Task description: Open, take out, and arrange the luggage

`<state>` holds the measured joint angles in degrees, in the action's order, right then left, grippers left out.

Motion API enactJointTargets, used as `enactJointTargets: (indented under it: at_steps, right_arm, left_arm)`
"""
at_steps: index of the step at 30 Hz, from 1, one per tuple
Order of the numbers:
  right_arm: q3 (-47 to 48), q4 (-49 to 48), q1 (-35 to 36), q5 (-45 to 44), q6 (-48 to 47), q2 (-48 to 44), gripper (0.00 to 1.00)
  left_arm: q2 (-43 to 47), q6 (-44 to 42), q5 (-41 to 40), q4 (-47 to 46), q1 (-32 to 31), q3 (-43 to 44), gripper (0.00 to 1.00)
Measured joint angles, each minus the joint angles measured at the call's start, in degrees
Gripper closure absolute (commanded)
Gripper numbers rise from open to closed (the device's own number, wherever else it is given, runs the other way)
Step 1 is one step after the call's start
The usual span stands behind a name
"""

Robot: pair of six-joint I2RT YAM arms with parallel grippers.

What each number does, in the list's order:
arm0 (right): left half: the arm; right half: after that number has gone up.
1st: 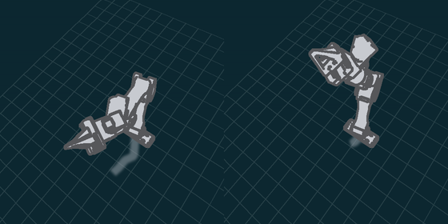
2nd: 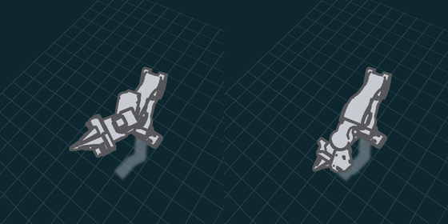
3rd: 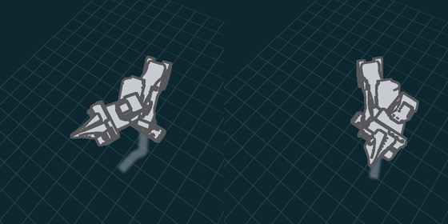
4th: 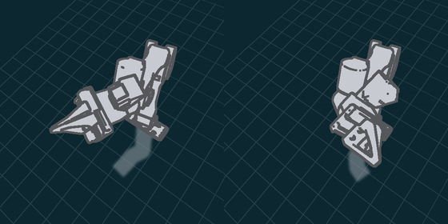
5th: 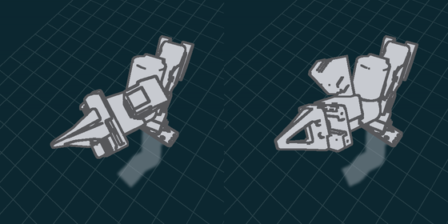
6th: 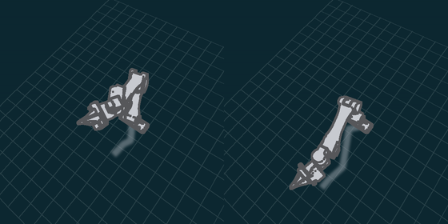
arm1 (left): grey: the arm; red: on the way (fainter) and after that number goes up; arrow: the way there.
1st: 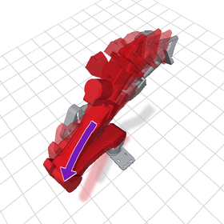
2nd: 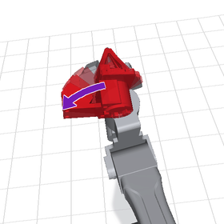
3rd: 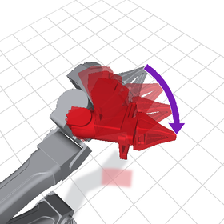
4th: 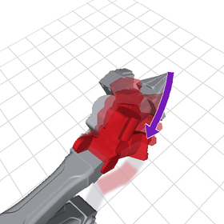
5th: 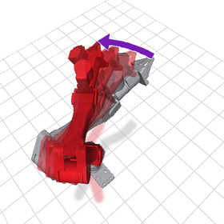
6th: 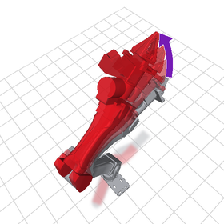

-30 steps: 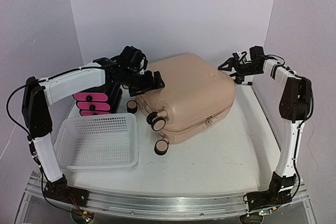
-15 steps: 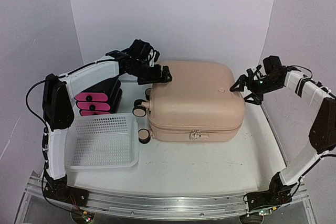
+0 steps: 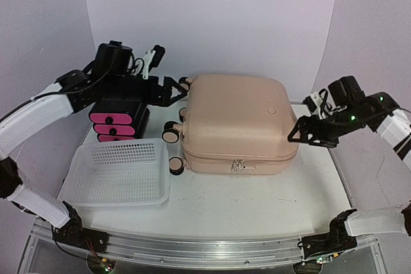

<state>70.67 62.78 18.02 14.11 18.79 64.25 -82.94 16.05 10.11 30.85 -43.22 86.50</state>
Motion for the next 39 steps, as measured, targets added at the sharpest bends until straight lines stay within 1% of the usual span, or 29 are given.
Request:
enactJointTargets:
  at_steps: [1,3,6,8,10,12,14,18,21,24,29,33,36,37,38,39]
  right_arm:
    - [-2.3,-1.0,3.9,0.2,0.9,-1.8,0.13]
    - [-7.7,-3.9,10.9,0.5,3.4,-4.4,0.17]
    - [-16.7,-10.9,19.8,-2.0,7.1,-5.9,0.18]
    - [-20.7,-16.0,25.0,-6.2,8.5,-5.0,0.18]
    - [-23.2,-22.1,31.1,-12.8,9.0,-2.4,0.19]
    - [-24.5,-29.1,36.8,-20.9,9.2,1.4,0.24]
    - [-25.6,-36.0,41.1,-28.6,9.4,5.4,0.32]
    - [-25.9,-44.6,45.3,-41.9,10.5,13.2,0.33]
    - [-25.9,-47.5,47.1,-50.3,12.1,17.3,0.34]
    - [-25.9,-49.0,47.8,-55.6,14.6,19.0,0.39]
    - [-25.5,-51.4,48.1,-60.7,18.3,23.0,0.41]
    - [-24.3,-51.7,48.5,-62.8,20.2,26.1,0.34]
    - [-23.6,-51.9,48.7,-63.6,21.5,27.6,0.31]
    - [-23.2,-51.9,48.7,-64.0,21.7,28.4,0.32]
    - [-22.9,-51.8,48.9,-64.6,21.8,29.0,0.35]
    - [-22.7,-51.7,49.0,-65.2,21.9,29.4,0.42]
  left_arm:
    - [3.8,0.6,0.5,-2.7,-0.7,-3.5,0.01]
    - [9.6,1.9,0.6,-7.9,-4.5,-10.4,0.01]
    - [11.8,3.5,0.0,-13.7,-11.9,-18.1,0.01]
    - [10.1,4.8,-0.5,-15.3,-14.6,-21.1,0.01]
    - [8.5,6.2,-1.8,-15.5,-15.2,-24.3,0.01]
    - [8.2,6.9,-3.3,-14.6,-15.0,-26.5,0.01]
    - [8.7,7.0,-5.0,-13.4,-14.7,-26.8,0.0]
    - [10.5,7.0,-9.5,-9.0,-14.6,-24.8,0.0]
    - [11.5,7.0,-13.4,-5.7,-14.4,-22.2,0.01]
    - [13.2,7.0,-16.1,-3.5,-13.8,-21.8,0.01]
    - [14.8,7.0,-17.7,-1.2,-9.7,-21.7,0.01]
    - [14.2,6.9,-17.2,0.5,-5.6,-21.5,0.01]
    - [12.2,6.3,-17.1,1.2,-3.1,-20.0,0.01]
    - [11.0,5.9,-17.1,1.3,-2.6,-19.2,0.01]
    - [10.2,5.6,-17.1,1.2,-2.4,-18.8,0.01]
    - [9.1,5.1,-16.9,1.2,-2.4,-18.2,0.03]
